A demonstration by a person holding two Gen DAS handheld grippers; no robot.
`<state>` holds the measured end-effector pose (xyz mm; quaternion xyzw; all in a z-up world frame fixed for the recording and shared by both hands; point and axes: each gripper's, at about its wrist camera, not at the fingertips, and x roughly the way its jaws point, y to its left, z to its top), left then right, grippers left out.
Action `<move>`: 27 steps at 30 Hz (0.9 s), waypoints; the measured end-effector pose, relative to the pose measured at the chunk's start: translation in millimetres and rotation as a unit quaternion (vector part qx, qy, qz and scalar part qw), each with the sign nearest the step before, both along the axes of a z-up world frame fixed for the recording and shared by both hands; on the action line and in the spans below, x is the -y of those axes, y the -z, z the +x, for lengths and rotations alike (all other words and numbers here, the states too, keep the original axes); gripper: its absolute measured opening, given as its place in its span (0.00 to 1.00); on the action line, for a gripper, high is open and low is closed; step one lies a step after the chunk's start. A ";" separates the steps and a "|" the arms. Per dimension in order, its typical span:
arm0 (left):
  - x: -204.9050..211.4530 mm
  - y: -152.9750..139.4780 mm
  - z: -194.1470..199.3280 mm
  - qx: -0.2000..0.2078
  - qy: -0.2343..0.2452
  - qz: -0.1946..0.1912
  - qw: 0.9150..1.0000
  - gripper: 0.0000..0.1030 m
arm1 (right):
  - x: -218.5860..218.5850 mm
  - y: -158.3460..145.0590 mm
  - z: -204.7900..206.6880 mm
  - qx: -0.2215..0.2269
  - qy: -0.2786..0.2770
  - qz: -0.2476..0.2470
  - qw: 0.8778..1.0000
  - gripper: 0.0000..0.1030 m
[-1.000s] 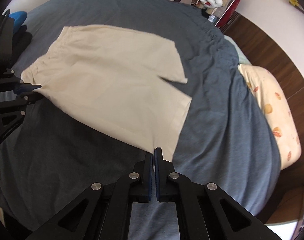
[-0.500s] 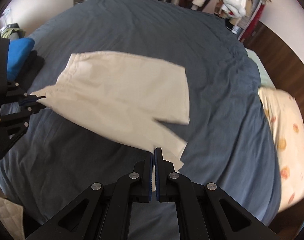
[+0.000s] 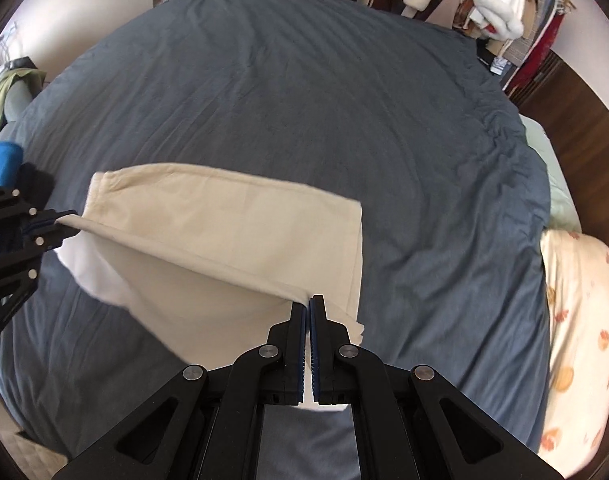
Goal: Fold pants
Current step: 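Grasp the waistband with the left tool while the right tool grasps the leg hem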
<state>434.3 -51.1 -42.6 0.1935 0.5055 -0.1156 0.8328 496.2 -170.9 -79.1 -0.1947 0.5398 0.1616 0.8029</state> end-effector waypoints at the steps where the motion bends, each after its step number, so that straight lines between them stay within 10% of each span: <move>1: -1.5 2.0 6.7 -0.003 -0.001 -0.002 1.000 0.04 | -2.1 1.7 9.9 0.000 0.000 0.001 1.000 0.02; 27: -14.2 106.3 137.4 -0.088 0.000 -0.003 0.996 0.06 | -26.1 139.8 160.8 -0.093 -0.010 -0.018 0.995 0.02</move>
